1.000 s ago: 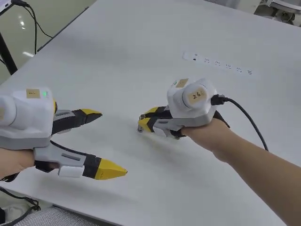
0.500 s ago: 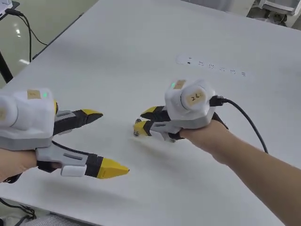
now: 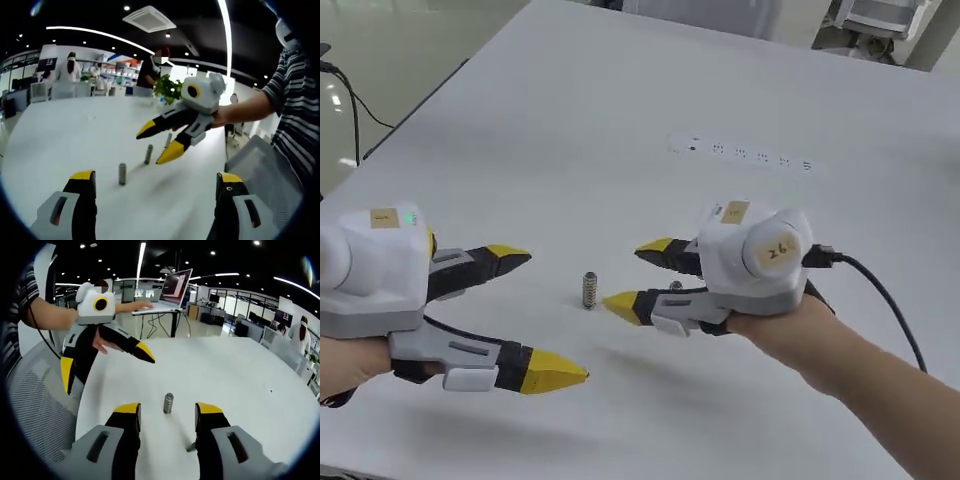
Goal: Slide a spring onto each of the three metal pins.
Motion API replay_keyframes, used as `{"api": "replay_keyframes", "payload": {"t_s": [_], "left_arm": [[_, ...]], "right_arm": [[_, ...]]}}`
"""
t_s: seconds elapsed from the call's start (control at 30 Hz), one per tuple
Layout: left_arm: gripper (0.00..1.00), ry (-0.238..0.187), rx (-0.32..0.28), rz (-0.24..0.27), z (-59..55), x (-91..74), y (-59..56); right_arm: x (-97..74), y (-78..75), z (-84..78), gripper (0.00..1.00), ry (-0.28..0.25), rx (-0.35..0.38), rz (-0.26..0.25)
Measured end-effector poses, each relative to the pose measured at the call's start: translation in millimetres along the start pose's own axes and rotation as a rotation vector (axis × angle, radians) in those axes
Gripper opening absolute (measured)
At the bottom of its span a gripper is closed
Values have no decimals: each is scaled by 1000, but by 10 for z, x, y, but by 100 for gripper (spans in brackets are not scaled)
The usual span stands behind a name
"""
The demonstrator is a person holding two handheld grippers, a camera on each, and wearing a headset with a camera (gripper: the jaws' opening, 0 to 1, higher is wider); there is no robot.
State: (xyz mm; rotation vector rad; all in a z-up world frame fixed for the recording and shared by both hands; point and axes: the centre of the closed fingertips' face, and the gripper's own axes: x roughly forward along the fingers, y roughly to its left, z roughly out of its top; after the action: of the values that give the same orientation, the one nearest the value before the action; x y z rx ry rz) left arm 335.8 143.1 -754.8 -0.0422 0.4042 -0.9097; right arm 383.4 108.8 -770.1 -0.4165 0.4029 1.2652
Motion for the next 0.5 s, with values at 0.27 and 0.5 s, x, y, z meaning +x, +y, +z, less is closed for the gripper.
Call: {"api": "replay_keyframes", "payload": {"t_s": [0.27, 0.5], "left_arm": [[97, 4, 16, -7, 33, 25, -51], [98, -27, 26, 20, 102, 35, -46]], "right_arm": [[-301, 36, -94, 54, -47, 46, -12], [-640, 6, -170, 65, -120, 112, -61]]}}
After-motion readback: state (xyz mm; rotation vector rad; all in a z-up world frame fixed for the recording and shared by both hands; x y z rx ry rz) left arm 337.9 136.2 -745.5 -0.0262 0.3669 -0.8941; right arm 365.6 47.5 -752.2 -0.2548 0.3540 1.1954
